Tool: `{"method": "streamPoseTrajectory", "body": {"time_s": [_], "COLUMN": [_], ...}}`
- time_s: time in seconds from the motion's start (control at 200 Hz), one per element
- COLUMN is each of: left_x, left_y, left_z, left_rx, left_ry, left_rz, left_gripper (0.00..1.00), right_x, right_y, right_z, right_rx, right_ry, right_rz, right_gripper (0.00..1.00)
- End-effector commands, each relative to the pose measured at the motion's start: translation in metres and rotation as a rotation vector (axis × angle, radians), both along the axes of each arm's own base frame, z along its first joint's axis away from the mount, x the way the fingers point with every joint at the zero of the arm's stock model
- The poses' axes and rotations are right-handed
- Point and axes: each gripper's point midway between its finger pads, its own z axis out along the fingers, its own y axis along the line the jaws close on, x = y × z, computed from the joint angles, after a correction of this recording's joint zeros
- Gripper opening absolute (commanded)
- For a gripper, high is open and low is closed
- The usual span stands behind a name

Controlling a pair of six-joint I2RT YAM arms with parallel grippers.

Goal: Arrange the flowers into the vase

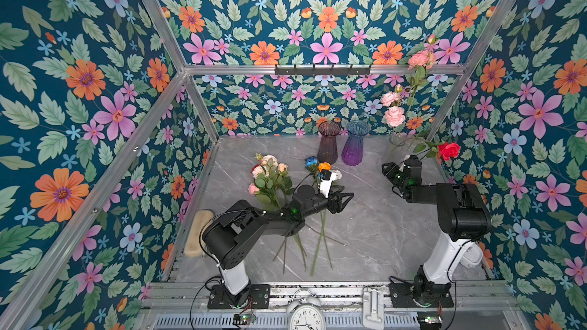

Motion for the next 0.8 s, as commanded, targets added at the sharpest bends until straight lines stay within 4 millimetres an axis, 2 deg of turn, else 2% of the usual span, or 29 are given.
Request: {"method": "streamPoseTrajectory", "body": {"time_s": [0.0, 0.28, 0.545, 0.795], "left_x": [0.001, 0.007, 0.008, 0.002], "left_y": [-0.001, 0.003, 0.009, 0.028], "left_z": [0.005, -0.004, -0.006, -0.012], "left_rx": [-0.019, -0.02, -0.018, -0.016], "left_ry": [-0.014, 0.02, 0.027, 0.048], "left_rz": [-0.01, 0.0, 0.007, 0.017], "left_gripper": [0.66, 0.65, 0.65, 0.66], "right_x": [0.006, 0.026, 0.035, 0.04], "right_y": [-0.002, -0.008, -0.016, -0.027], "right_z": [-0.003, -0.002, -0.006, -0.015], "right_rx": [0.023, 0.017, 0.034, 0.079], "right_ry": [0.007, 0.017, 0.038, 0.068], "right_rz": [-0.007, -0.014, -0.042, -0.077], "right_gripper": [0.59, 0.59, 0.61, 0.62]}}
